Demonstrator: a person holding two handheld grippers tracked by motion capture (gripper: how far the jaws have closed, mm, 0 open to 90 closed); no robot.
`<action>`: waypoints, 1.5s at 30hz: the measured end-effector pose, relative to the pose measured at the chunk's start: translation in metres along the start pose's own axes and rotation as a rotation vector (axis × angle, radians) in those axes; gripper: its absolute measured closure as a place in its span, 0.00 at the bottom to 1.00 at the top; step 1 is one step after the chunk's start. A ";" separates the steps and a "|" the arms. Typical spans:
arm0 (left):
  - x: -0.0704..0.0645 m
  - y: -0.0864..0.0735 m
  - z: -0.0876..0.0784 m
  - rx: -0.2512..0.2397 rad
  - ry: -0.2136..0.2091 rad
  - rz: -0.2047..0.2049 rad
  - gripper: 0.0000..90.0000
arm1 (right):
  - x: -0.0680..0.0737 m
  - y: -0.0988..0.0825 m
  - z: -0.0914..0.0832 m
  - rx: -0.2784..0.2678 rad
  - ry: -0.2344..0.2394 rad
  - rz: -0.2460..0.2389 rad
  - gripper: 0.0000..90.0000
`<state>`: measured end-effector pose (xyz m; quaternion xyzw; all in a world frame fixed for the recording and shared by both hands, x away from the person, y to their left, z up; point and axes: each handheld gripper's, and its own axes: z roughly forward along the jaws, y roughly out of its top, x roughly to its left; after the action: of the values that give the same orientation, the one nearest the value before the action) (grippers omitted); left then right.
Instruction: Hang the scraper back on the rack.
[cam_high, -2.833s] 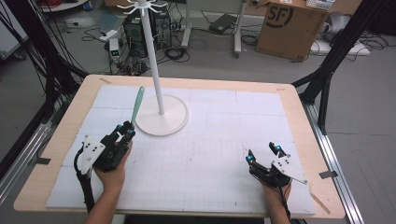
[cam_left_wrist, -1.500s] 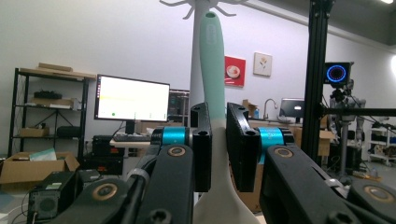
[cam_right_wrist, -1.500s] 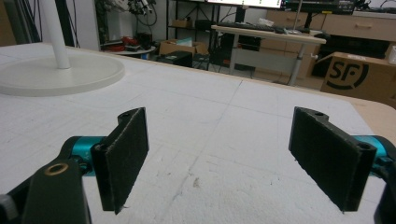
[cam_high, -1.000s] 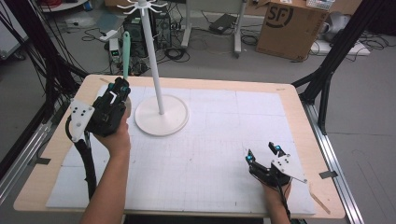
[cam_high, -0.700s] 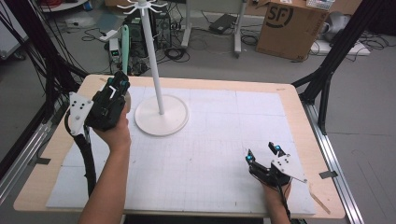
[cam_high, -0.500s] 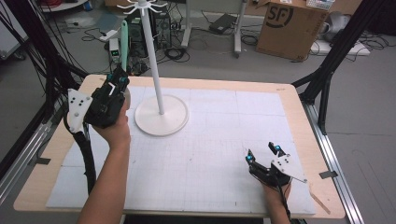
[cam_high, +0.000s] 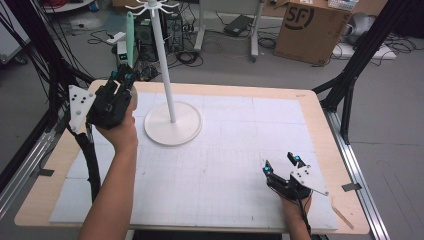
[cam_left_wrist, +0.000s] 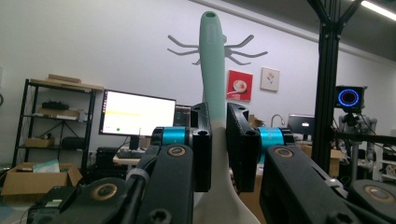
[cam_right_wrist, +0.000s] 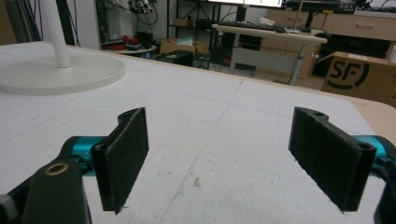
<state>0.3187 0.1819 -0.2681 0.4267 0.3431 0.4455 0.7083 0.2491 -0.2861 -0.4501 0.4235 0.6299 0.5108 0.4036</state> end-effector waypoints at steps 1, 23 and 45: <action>0.000 0.000 0.001 0.002 0.001 0.000 0.90 | 0.000 0.000 0.000 0.000 0.001 -0.001 0.22; 0.001 0.000 0.011 0.027 0.006 0.014 0.90 | 0.000 0.000 0.000 0.002 0.002 0.003 0.22; 0.001 -0.006 0.015 0.059 -0.004 0.019 0.89 | 0.000 0.000 0.000 0.000 0.003 0.000 0.22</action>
<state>0.3345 0.1772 -0.2673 0.4517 0.3508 0.4411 0.6917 0.2489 -0.2862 -0.4501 0.4228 0.6305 0.5114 0.4028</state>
